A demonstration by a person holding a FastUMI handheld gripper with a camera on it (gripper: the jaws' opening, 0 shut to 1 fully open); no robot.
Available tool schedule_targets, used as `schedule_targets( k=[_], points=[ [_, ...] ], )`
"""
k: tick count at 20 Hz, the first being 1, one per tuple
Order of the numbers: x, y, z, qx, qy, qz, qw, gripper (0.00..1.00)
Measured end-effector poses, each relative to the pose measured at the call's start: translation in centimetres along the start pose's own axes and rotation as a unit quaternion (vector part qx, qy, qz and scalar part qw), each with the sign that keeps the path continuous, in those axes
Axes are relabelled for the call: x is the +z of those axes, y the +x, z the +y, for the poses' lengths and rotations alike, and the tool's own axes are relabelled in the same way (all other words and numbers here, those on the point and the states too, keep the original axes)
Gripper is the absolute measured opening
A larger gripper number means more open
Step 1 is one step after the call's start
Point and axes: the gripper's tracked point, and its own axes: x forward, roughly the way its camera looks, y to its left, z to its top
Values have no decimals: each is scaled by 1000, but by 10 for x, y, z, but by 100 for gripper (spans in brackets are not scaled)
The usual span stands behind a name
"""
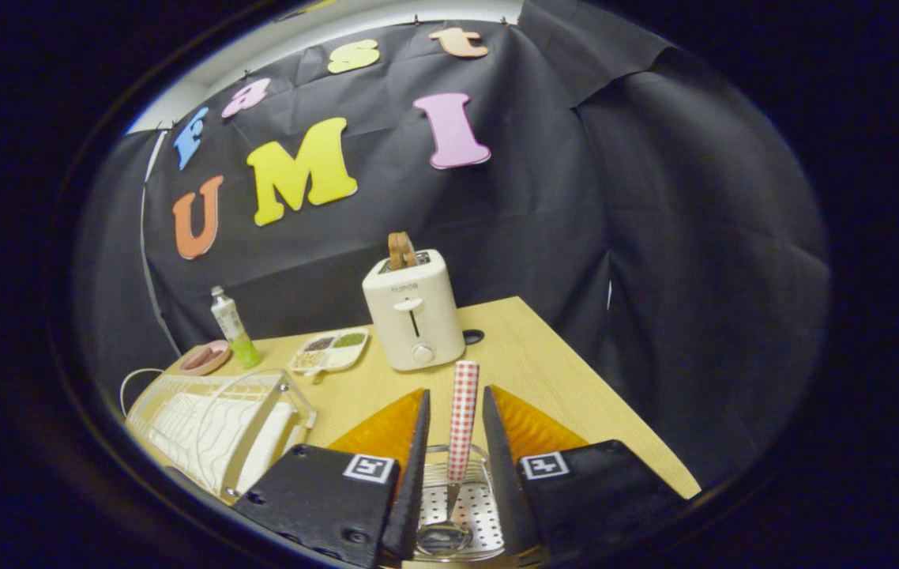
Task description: Take the plate from the dish rack, then take the spoon from the basket and place it into the plate.
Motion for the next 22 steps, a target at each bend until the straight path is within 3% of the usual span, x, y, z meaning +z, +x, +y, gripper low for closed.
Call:
schedule_targets(
  k=[1, 3, 11, 13, 22],
  points=[
    [4, -3, 0, 3, -2, -13, 1000, 25],
    [13, -10, 8, 21, 4, -18, 1000, 17],
    [54, -66, 18, -14, -59, -109, 992, 17],
    [70, -92, 36, 9, -62, -132, 989, 17],
    [117, -224, 99, 23, -77, -192, 978, 17]
  ],
)
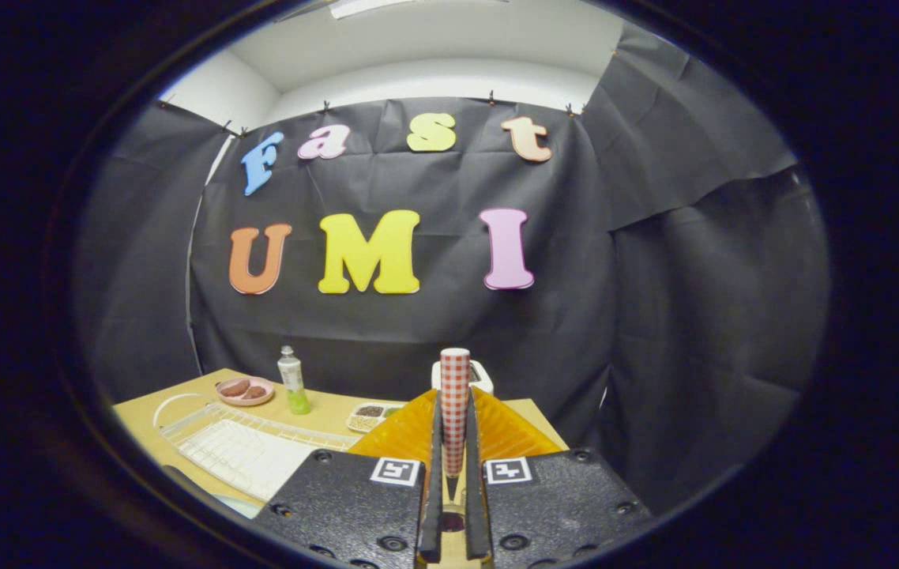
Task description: Take the plate from the dish rack, then take the spoon from the basket and place it into the plate.
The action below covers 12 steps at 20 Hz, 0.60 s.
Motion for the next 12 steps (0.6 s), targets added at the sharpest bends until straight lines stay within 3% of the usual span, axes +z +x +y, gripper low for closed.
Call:
schedule_targets(
  k=[6, 12],
  points=[
    [53, -76, 69, 37, -28, -52, 998, 17],
    [50, -133, 163, 72, -29, -95, 992, 17]
  ],
)
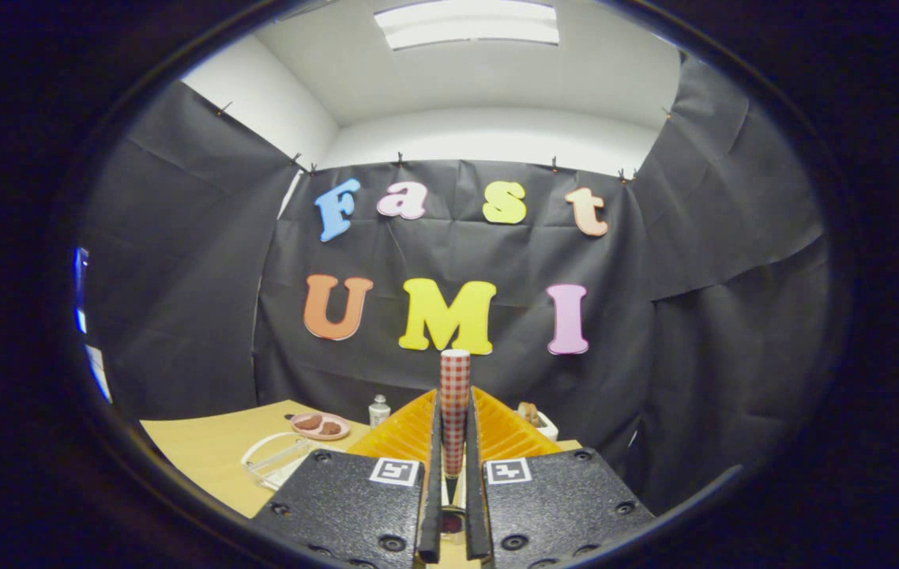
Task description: Take the plate from the dish rack, then take the spoon from the basket and place it into the plate.
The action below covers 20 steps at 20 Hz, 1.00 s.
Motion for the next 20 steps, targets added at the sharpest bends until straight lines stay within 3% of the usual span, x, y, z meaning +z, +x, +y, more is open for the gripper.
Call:
schedule_targets(
  k=[4, 6, 10, 14, 20],
  points=[
    [-41, -14, 82, 76, 1, 6, 997, 17],
    [-76, -15, 100, 83, 14, 28, 996, 18],
    [-140, -24, 112, 38, 35, 61, 997, 18],
    [-187, -39, 114, 22, 42, 73, 996, 20],
    [-209, -41, 103, 12, 66, 88, 994, 20]
  ],
)
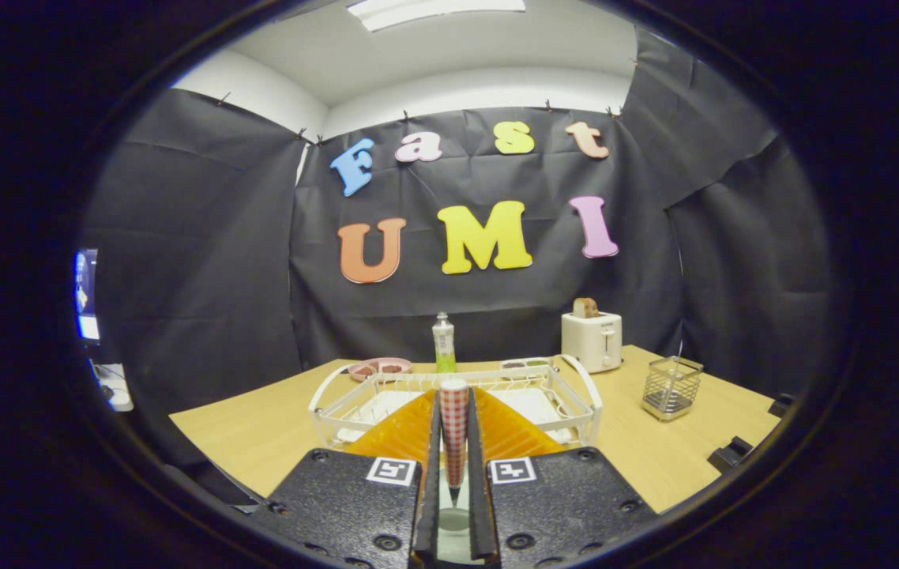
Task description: Take the plate from the dish rack, then take the spoon from the basket and place it into the plate.
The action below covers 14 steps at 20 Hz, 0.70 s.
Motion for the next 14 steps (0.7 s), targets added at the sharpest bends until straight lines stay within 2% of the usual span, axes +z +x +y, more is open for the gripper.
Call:
schedule_targets(
  k=[2, 6, 8, 11, 14],
  points=[
    [-10, 1, -5, 1, 1, 15, 1000, 21],
    [-5, -2, -35, -24, 3, 19, 1000, 25],
    [1, -2, -51, -38, 2, 19, 999, 38],
    [14, -13, -57, -21, 5, 14, 1000, 62],
    [27, -27, -66, -23, -4, 15, 1000, 84]
  ],
)
